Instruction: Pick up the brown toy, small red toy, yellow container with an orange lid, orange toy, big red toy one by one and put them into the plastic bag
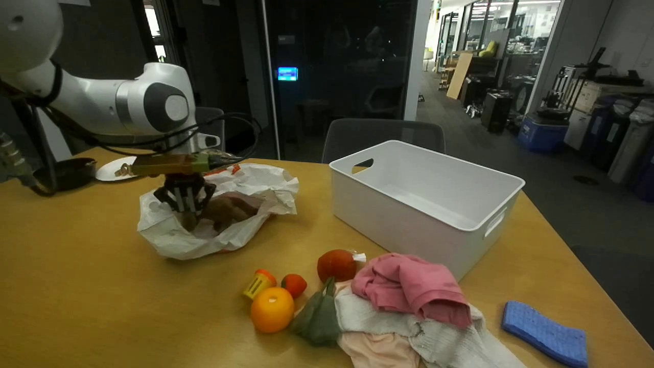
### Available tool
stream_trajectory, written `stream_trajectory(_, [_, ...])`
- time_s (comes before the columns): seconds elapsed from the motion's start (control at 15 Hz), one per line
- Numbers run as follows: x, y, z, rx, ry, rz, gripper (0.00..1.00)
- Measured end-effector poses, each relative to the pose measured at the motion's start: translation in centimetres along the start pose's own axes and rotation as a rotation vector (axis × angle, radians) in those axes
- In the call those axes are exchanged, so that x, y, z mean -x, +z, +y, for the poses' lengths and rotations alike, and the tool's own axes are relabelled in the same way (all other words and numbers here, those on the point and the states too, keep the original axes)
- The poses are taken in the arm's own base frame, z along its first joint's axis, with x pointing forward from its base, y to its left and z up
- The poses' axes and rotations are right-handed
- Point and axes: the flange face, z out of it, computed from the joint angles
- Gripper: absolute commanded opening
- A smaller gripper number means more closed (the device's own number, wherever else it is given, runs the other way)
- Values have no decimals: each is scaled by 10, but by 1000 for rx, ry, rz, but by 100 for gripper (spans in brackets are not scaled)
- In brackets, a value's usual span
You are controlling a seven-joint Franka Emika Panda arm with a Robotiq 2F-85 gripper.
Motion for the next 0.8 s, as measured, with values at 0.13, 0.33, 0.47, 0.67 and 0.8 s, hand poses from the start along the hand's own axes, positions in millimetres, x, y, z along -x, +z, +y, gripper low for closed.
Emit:
stream_trajectory(0.13, [-7,11,3,1,1,25,12])
stream_trajectory(0.33, [-12,20,4,1,1,40,49])
stream_trajectory(0.47, [-12,19,3,-3,3,43,65])
stream_trajectory(0.67, [-9,9,0,-3,5,41,87])
stream_trajectory(0.8, [1,-1,-4,-29,17,-4,100])
